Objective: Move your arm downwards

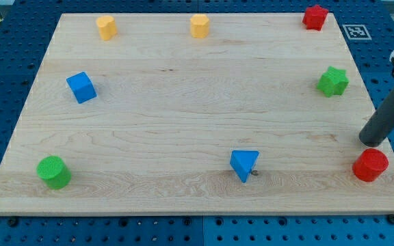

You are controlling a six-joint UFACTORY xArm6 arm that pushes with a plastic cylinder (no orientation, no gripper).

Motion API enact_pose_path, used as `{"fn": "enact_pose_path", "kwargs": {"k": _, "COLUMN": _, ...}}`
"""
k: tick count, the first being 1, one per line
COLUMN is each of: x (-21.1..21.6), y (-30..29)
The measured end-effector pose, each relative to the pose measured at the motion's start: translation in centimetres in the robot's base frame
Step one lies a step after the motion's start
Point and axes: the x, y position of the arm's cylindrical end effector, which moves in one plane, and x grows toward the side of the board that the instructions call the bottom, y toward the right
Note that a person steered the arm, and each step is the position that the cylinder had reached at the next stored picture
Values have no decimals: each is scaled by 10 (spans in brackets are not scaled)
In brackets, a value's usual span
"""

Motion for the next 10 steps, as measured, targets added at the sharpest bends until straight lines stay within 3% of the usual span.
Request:
{"fn": "enact_pose_path", "kwargs": {"k": 4, "x": 17, "y": 54}}
{"fn": "enact_pose_path", "kwargs": {"k": 8, "x": 88, "y": 58}}
{"fn": "enact_pose_path", "kwargs": {"k": 10, "x": 92, "y": 56}}
